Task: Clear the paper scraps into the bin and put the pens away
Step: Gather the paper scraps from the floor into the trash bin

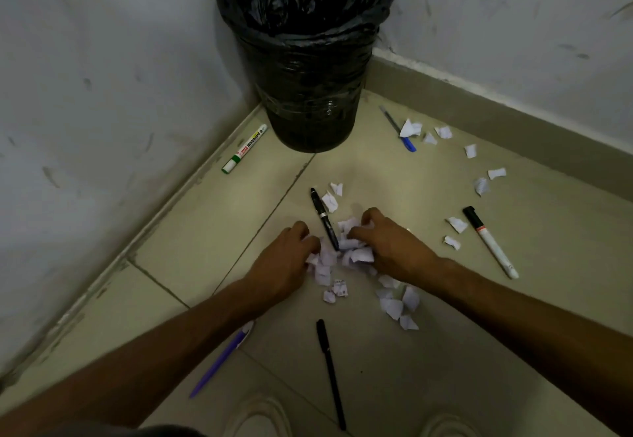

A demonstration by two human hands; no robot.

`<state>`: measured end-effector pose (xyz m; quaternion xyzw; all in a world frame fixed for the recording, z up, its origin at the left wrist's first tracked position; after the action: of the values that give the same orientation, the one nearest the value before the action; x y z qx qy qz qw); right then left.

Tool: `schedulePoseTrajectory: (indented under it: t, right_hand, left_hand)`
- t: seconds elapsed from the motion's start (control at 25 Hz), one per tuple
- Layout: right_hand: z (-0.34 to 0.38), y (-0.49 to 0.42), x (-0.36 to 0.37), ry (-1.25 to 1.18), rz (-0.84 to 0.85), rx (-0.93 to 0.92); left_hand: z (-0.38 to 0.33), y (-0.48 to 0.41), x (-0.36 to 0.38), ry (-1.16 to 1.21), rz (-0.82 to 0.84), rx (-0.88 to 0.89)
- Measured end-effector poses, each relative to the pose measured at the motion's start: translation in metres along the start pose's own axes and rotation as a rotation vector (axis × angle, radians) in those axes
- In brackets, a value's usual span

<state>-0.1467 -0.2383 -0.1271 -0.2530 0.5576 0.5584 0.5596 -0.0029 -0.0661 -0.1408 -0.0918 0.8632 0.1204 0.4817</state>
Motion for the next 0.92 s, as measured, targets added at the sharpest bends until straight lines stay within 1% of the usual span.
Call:
schedulePoseTrajectory:
  t: [0.08,0.16,0.24,0.36,0.48,0.52,0.6,0.76,0.84,0.92]
  right_hand:
    - [-0.003,-0.008,0.004,-0.097,-0.026,0.019]
    - [-0.009,-0.01,0.004,-0.267,-0.115,0.089]
    - [-0.014,-0.003,-0.004,-0.416,-0.227,0.153]
    - [-0.013,0.011,-0.029,-0.541,-0.295,0.214]
    - [-0.007,0.021,-0.063,-0.677,-0.373,0.208]
    - [-0.005,0.023,-0.077,-0.721,-0.39,0.2]
    - [-0.001,0.025,-0.11,-0.792,-0.431,0.167]
    - [-0.002,0.014,-0.197,-0.919,-0.591,0.129]
    - [-0.002,0.003,-0.238,-0.927,-0.64,0.072]
    - [0.0,-0.014,-0.272,-0.888,-0.666,0.038]
  left_hand:
    - [0.003,-0.005,0.002,0.057,-0.007,-0.069]
    - [0.007,-0.005,-0.001,0.15,-0.053,-0.125]
    - [0.009,-0.001,-0.009,0.231,-0.139,-0.135]
    - [0.002,0.004,-0.034,0.301,-0.345,-0.115]
    - [-0.017,0.0,-0.071,0.412,-0.433,-0.208]
    - [-0.026,-0.003,-0.087,0.464,-0.453,-0.214]
    - [-0.045,-0.011,-0.125,0.546,-0.514,-0.167]
    - [-0.076,-0.057,-0.221,0.665,-0.671,-0.008]
    - [-0.08,-0.101,-0.257,0.637,-0.728,0.032]
    - [-0.072,-0.15,-0.278,0.493,-0.763,0.0]
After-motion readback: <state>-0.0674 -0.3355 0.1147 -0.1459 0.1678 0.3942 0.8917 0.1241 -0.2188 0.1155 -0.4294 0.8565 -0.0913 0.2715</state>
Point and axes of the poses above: each hand's wrist, its own y-axis away from the middle knuckle, its own x-axis out of the palm, z = x × y, the point moved 1 cm from there along -y, towards the middle knuckle, and after that the axes turned 7 degrees about y, right-handed, at the moved point
